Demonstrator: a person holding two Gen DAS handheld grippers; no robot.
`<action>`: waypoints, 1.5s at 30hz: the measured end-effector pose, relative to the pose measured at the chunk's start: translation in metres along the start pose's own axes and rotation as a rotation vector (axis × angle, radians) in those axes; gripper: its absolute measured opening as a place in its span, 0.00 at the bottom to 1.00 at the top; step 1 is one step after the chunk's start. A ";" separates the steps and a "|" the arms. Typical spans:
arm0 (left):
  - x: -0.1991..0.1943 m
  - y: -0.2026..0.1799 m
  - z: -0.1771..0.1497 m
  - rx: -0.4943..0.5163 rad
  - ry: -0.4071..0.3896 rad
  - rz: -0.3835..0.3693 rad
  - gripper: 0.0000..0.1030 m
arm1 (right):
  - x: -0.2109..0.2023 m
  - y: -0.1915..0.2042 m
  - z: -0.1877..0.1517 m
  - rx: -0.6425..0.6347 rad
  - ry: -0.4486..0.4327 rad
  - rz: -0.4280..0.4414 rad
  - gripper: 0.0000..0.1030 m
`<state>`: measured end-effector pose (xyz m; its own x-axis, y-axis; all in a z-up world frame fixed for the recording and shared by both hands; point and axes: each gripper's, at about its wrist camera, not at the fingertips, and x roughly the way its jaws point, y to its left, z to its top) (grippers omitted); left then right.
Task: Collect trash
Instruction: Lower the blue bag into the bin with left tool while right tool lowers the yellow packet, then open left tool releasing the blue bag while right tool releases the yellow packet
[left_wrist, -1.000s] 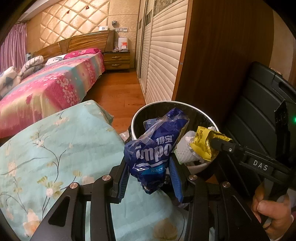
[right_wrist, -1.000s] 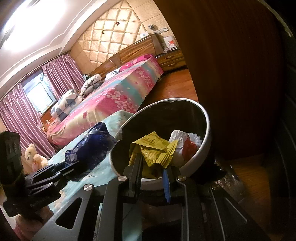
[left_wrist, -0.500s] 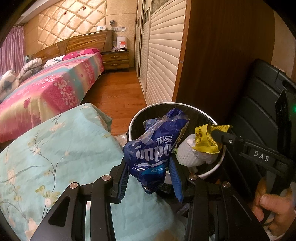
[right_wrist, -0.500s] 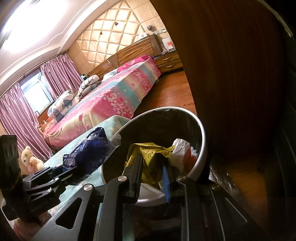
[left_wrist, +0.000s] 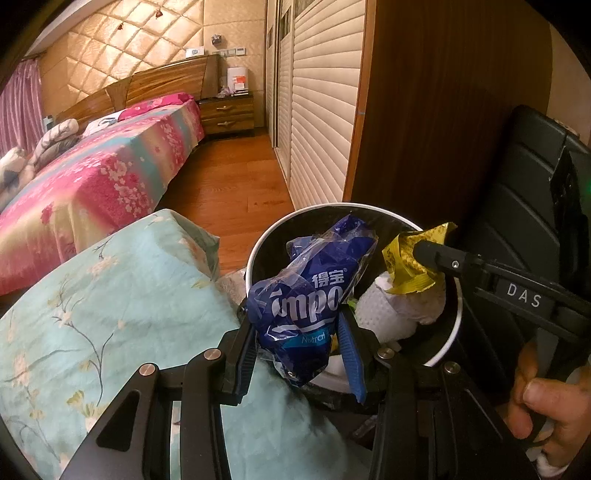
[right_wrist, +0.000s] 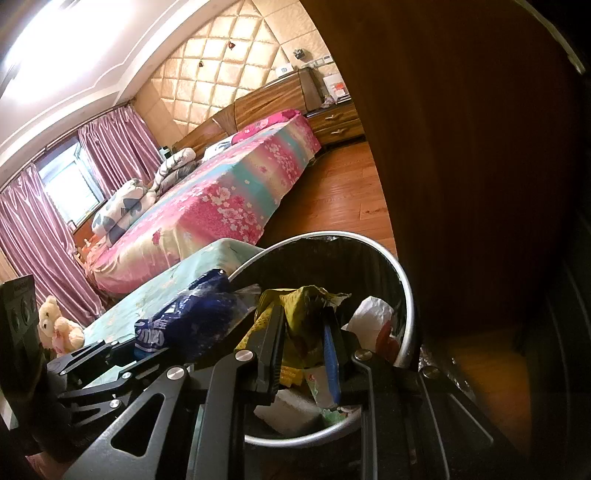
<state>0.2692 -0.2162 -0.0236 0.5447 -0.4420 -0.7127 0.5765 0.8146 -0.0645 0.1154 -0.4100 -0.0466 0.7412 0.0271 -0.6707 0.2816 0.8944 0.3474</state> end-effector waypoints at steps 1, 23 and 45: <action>0.001 0.000 0.001 0.002 0.003 -0.001 0.39 | 0.001 0.000 0.000 -0.001 0.000 -0.002 0.19; 0.013 -0.001 0.013 0.017 0.028 0.010 0.39 | 0.003 -0.001 0.009 0.007 0.020 -0.014 0.19; 0.008 0.006 0.015 0.001 0.028 0.016 0.50 | 0.005 -0.011 0.015 0.070 0.038 0.001 0.32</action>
<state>0.2860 -0.2208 -0.0194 0.5366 -0.4187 -0.7326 0.5689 0.8207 -0.0523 0.1254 -0.4261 -0.0443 0.7184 0.0456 -0.6941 0.3242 0.8609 0.3921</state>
